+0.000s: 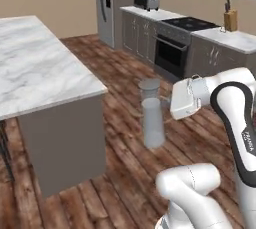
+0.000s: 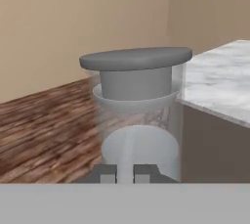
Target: Place the pitcher and cup on the dining counter for serving.
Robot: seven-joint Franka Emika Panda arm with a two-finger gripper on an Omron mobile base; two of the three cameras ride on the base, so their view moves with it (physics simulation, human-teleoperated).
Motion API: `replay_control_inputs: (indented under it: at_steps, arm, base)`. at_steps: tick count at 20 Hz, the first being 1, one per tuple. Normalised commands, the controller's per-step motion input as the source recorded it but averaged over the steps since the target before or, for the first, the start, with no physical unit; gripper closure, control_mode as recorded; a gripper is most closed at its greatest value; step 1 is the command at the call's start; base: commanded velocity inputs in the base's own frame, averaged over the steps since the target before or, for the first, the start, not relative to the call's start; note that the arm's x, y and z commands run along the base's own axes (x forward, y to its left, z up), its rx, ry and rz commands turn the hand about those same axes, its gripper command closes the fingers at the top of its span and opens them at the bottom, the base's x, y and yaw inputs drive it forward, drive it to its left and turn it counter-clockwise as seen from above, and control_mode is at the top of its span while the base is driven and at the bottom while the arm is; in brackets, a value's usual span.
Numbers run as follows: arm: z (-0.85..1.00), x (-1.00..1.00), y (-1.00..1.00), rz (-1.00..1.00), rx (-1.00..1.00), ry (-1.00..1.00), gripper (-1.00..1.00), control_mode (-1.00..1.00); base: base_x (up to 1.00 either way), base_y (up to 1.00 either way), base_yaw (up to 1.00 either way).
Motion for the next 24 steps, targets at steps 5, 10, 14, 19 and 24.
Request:
replay_control_inputs:
  at_steps: [5, 10, 14, 19, 24]
  arm:
    - [0.0, 0.0, 0.0, 0.0, 0.0, 0.0, 1.0, 1.0]
    - [0.0, 0.0, 0.0, 0.0, 0.0, 0.0, 1.0, 1.0]
    - [0.0, 0.0, 0.0, 0.0, 0.0, 0.0, 1.0, 1.0]
    - [0.0, 0.0, 0.0, 0.0, 0.0, 0.0, 1.0, 1.0]
    - [0.0, 0.0, 0.0, 0.0, 0.0, 0.0, 1.0, 1.0]
  base:
    - [1.0, 0.64, 0.39]
    - [1.0, 0.77, 0.27]
    - [0.95, 0.96, 0.03]
    - [0.84, 1.0, -0.09]
    - [0.67, 0.7, -0.06]
